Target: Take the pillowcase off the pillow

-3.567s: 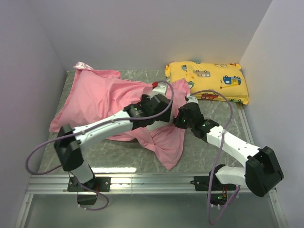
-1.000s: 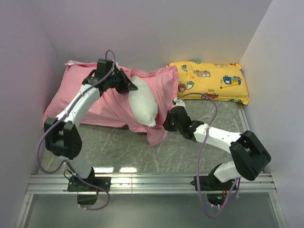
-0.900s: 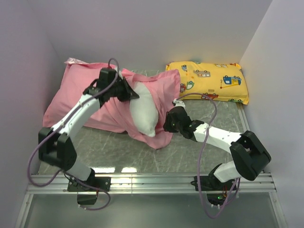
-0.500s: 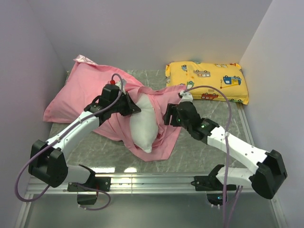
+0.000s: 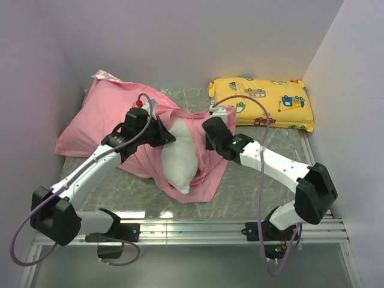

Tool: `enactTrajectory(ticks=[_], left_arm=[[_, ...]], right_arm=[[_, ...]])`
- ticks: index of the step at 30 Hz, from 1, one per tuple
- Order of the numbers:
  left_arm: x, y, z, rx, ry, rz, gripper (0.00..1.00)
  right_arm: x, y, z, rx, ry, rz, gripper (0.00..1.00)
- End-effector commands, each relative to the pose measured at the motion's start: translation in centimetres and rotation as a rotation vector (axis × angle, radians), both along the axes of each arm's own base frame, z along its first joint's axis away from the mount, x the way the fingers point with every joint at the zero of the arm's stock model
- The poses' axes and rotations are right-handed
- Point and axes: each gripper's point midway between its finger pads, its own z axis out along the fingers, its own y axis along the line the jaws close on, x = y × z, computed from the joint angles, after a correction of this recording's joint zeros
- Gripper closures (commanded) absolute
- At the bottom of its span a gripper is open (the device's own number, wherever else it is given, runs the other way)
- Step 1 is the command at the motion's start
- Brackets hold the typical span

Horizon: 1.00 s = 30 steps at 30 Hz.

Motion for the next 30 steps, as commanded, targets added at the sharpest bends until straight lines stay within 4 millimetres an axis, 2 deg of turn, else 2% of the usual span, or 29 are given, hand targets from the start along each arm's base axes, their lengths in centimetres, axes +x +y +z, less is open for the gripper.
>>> enactTrajectory(ticks=[1,2,3,7,8,9,10,11,12,13,14,15,17,19,21,24,26,27,30], left_arm=[[-1.0,0.5,3.6,-0.025,-0.106,-0.011,1.0],[-1.2,0.9,3.6,-0.017,-0.106,-0.003,0.99],[-1.5,1.2,4.2,-0.019,-0.123,-0.001,1.0],[-2.1,1.9,4.1,0.011,-0.124,0.005,1.0],[-2.2,1.9,4.1,0.012,-0.125,0.004,1.0],[-2.1,2.0,4.2,0.015,-0.132,0.01,0.99],[-2.0,2.0,4.2,0.014,-0.132,0.008,0.99],[-2.0,1.8,4.1,0.014,-0.128,0.003,1.0],[-1.9,1.8,4.0,0.012,-0.126,0.002,1.0],[-1.8,1.6,4.2,0.007,-0.128,-0.002,1.0],[-1.7,1.5,4.2,0.002,-0.13,-0.003,1.0],[-1.7,1.4,4.1,0.0,-0.127,-0.006,1.0],[-1.5,1.2,4.1,-0.004,-0.127,-0.009,0.99],[-1.5,1.1,4.2,-0.007,-0.126,-0.013,1.0],[-1.4,1.0,4.2,-0.01,-0.131,-0.016,1.0],[-1.3,1.0,4.3,-0.005,-0.132,-0.013,1.0],[-1.2,1.3,4.3,0.001,-0.136,0.0,1.0],[-1.2,1.3,4.1,0.004,-0.13,-0.002,0.99],[-1.6,1.2,3.4,0.008,-0.11,-0.011,1.0]], right_arm=[[3.2,-4.2,3.9,-0.01,-0.093,-0.149,0.99],[4.0,-5.6,4.1,0.001,-0.096,-0.182,1.0],[4.2,-5.9,4.3,0.017,-0.089,-0.183,1.0],[4.6,-6.0,5.9,0.038,-0.118,-0.176,1.0],[4.4,-5.8,6.4,0.043,-0.125,-0.145,0.94],[4.0,-4.5,7.2,0.078,-0.141,-0.101,0.86],[3.3,-3.6,7.3,0.1,-0.141,-0.06,0.73],[2.6,-3.1,8.5,0.119,-0.164,-0.042,0.69],[1.4,-1.8,8.7,0.119,-0.165,-0.005,0.65],[0.9,-1.5,9.4,0.12,-0.178,-0.002,0.58],[0.1,-1.0,9.4,0.123,-0.172,0.01,0.55],[-1.3,0.5,9.7,0.135,-0.171,0.053,0.5],[-2.5,1.6,9.9,0.167,-0.166,0.08,0.45],[-3.6,3.3,9.2,0.175,-0.142,0.128,0.39],[-3.7,3.8,8.2,0.146,-0.117,0.128,0.36],[-3.3,4.3,6.4,0.092,-0.077,0.126,0.36],[-2.9,4.7,5.9,0.083,-0.078,0.131,0.4],[-2.6,4.5,5.7,0.076,-0.08,0.124,0.57],[-1.6,3.3,4.6,0.03,-0.063,0.079,0.92]])
